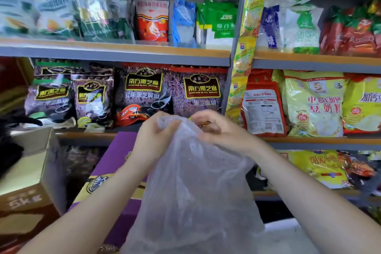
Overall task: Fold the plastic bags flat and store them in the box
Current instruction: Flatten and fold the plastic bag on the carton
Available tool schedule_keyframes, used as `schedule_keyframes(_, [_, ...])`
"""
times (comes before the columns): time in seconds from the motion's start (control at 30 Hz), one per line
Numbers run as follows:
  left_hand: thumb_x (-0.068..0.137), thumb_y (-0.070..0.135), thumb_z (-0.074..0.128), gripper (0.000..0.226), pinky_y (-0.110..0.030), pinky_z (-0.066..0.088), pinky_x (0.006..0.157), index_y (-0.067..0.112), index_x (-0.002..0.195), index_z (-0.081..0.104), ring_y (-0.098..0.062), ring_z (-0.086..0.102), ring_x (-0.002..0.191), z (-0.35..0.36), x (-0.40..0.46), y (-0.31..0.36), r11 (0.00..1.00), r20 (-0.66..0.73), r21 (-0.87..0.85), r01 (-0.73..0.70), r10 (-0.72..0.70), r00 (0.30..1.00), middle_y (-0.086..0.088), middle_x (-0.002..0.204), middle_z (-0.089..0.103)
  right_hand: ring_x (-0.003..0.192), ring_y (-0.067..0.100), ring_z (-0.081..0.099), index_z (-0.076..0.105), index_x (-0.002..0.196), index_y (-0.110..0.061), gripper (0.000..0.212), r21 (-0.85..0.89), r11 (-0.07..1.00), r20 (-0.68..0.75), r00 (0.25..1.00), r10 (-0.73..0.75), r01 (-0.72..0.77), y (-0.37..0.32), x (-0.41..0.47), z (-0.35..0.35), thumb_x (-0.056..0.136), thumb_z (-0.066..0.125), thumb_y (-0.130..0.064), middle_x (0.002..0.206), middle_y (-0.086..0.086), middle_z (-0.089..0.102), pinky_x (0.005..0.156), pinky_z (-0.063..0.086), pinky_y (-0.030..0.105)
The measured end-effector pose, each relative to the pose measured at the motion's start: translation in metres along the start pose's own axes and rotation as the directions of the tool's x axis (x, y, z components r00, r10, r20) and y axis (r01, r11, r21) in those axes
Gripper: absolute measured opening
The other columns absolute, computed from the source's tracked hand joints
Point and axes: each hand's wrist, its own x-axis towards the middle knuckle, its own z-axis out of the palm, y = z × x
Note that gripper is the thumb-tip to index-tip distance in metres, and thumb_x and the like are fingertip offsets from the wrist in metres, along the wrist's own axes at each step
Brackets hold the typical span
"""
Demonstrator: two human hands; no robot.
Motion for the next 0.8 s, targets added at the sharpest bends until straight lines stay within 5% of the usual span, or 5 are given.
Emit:
schedule_keyframes(0.3, [0.093,0.017,0.050,0.011,-0.022,0.049,0.062,0.016,0.091,0.061,-0.011,0.060,0.075,-0.036,0.012,-0.051,0.948,-0.041,-0.232,0.217,-0.232,0.972,0.003,0.083,0.064,0.075,0.008,0.056,0.064,0.085,-0.026,0.005,-0.277,0.961,0.124,0.990,0.059,-0.023,0.034,0.003,0.036,0.082,0.067,-0.022,0.083,-0.003,0.065,0.069,0.045,0.030])
schedule_keyframes(0.53, [0.091,0.016,0.052,0.012,-0.033,0.045,0.068,0.015,0.082,0.060,-0.018,0.056,0.075,-0.057,0.019,-0.088,0.865,-0.045,-0.348,0.361,-0.400,0.915,0.000,0.077,0.063,0.067,0.010,0.054,0.059,0.079,-0.027,0.012,-0.591,0.756,-0.274,0.951,0.142,-0.283,0.056,0.027,0.029,0.090,0.057,-0.034,0.066,-0.009,0.058,0.059,0.040,0.032])
schedule_keyframes(0.63, [0.086,0.015,0.058,0.013,-0.028,0.043,0.065,0.013,0.098,0.059,-0.022,0.056,0.084,-0.069,0.024,-0.106,0.925,-0.057,-0.014,0.379,-0.379,0.924,-0.005,0.089,0.061,0.069,0.010,0.057,0.055,0.078,-0.027,0.013,-0.555,0.767,-0.408,0.909,0.087,-0.323,0.055,0.028,0.031,0.091,0.056,-0.027,0.068,-0.010,0.059,0.055,0.039,0.020])
schedule_keyframes(0.73, [0.078,0.007,0.054,0.046,-0.042,0.045,0.086,0.000,0.123,0.050,-0.038,0.053,0.108,-0.071,0.031,-0.111,0.864,0.031,0.501,-0.057,0.048,0.998,-0.021,0.117,0.055,0.061,0.003,0.054,0.053,0.076,-0.027,0.020,-0.297,0.918,-0.423,0.898,0.121,-0.264,0.041,0.032,0.037,0.092,0.051,-0.015,0.069,-0.008,0.058,0.055,0.039,0.009])
schedule_keyframes(0.8, [0.076,0.023,0.040,0.054,-0.048,0.043,0.094,-0.002,0.123,0.051,-0.038,0.051,0.114,-0.058,0.031,-0.097,0.827,0.228,0.468,-0.311,0.228,0.947,-0.021,0.122,0.055,0.062,0.014,0.059,0.055,0.077,-0.021,0.018,-0.180,0.960,-0.415,0.902,0.124,-0.214,0.028,0.037,0.042,0.092,0.049,-0.014,0.069,0.002,0.060,0.064,0.048,0.027])
